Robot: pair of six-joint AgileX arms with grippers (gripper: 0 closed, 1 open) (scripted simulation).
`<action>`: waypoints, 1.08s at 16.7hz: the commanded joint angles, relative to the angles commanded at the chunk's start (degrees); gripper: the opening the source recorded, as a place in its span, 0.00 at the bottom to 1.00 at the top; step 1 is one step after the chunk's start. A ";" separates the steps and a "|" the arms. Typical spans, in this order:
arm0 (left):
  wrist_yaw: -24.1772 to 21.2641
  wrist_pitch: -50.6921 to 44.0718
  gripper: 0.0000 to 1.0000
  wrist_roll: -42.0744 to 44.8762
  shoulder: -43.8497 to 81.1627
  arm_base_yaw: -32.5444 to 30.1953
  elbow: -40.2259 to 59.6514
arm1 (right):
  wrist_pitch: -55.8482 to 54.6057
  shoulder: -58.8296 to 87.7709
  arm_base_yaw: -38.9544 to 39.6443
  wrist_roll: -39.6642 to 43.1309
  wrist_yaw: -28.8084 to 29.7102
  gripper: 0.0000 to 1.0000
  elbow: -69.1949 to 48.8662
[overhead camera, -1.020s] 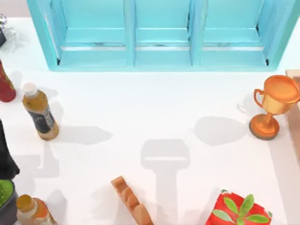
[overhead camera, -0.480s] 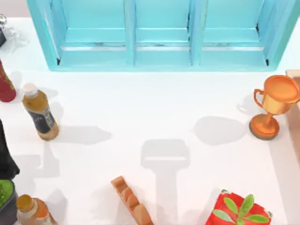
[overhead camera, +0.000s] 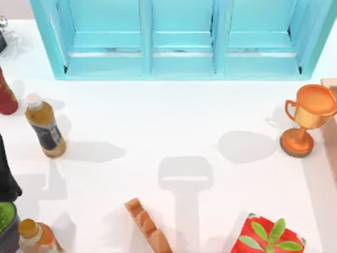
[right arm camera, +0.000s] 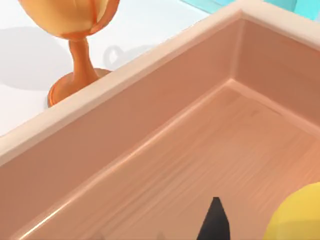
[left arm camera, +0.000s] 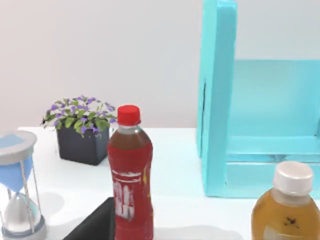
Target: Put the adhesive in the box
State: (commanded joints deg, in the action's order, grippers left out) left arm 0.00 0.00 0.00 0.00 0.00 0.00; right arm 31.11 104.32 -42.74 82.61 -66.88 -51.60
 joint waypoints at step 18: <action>0.00 0.00 1.00 0.00 0.00 0.00 0.00 | 0.00 0.00 0.00 0.00 0.00 1.00 0.00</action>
State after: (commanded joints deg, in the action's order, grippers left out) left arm 0.00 0.00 0.00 0.00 0.00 0.00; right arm 31.11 104.32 -42.74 82.61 -66.88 -51.60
